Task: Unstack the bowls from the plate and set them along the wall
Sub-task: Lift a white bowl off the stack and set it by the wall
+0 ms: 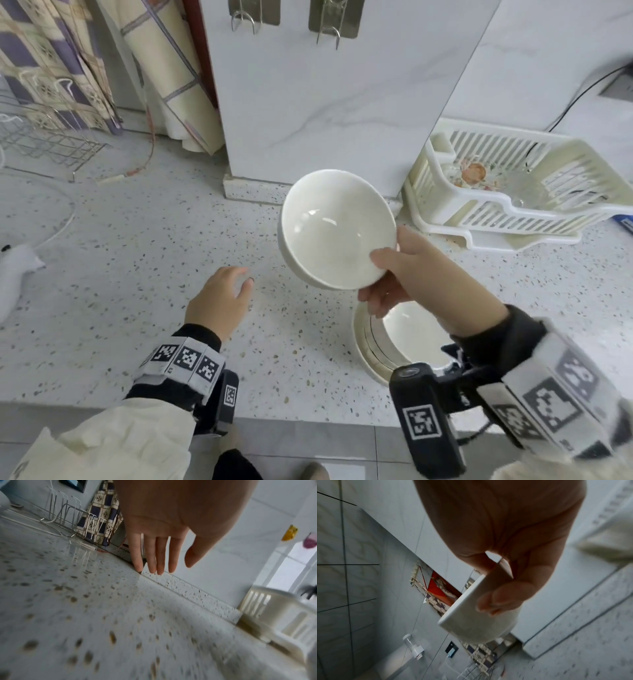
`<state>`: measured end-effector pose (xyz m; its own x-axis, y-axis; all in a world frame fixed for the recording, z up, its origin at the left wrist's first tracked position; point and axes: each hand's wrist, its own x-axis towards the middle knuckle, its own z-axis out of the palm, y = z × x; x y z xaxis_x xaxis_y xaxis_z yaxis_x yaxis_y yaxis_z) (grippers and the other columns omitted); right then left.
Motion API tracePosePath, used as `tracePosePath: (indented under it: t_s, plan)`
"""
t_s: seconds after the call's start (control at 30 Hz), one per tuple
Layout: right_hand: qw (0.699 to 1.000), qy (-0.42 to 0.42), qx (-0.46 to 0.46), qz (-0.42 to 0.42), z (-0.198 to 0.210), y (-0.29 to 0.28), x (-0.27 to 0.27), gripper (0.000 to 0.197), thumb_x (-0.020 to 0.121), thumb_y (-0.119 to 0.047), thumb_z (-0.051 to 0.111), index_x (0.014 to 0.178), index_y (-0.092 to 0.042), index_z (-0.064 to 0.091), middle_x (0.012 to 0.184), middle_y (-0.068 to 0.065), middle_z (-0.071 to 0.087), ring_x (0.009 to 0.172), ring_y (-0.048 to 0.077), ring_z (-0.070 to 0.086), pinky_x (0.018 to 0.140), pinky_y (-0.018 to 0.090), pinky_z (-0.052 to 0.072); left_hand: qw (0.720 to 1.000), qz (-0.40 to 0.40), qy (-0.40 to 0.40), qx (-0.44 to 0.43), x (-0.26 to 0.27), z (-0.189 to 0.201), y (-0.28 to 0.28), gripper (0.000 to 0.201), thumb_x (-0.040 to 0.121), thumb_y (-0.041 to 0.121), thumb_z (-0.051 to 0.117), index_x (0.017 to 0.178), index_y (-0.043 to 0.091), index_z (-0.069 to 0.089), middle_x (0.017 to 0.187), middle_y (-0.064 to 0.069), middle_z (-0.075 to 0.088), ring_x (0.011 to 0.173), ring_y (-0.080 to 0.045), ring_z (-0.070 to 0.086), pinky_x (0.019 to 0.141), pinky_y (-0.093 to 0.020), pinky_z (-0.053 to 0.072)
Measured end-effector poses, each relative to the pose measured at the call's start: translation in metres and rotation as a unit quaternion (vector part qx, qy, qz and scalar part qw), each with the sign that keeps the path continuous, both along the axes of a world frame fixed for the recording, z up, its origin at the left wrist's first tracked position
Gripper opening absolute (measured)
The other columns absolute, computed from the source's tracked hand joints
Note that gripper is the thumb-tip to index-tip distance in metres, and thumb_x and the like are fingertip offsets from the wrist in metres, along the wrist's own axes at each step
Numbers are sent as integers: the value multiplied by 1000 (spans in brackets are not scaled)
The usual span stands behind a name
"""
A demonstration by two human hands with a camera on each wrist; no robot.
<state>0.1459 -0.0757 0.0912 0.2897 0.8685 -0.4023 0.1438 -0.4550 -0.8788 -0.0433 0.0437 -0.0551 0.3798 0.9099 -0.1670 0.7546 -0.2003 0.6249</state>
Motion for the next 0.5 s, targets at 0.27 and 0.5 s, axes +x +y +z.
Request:
tracePosePath:
  t_s: [0.27,0.5]
  plan:
    - [992,88,-63,-63,-66,128,-81,45,92,0,26,136,-6,22,59,14,58,34,15,55,39,26,52,952,62,-284,-96,-38,51,84,43,94,50,22,114,27,53,96,5,63,82,-12,63,65,-31,54]
    - [982,28,-137,-127,-138,194,-80,42,91,-3,27,133,-5,28,58,14,59,32,14,55,40,28,53,975,-57,-43,-209,-20,9,162,34,92,19,38,124,11,47,75,-2,65,64,-19,68,54,-27,55]
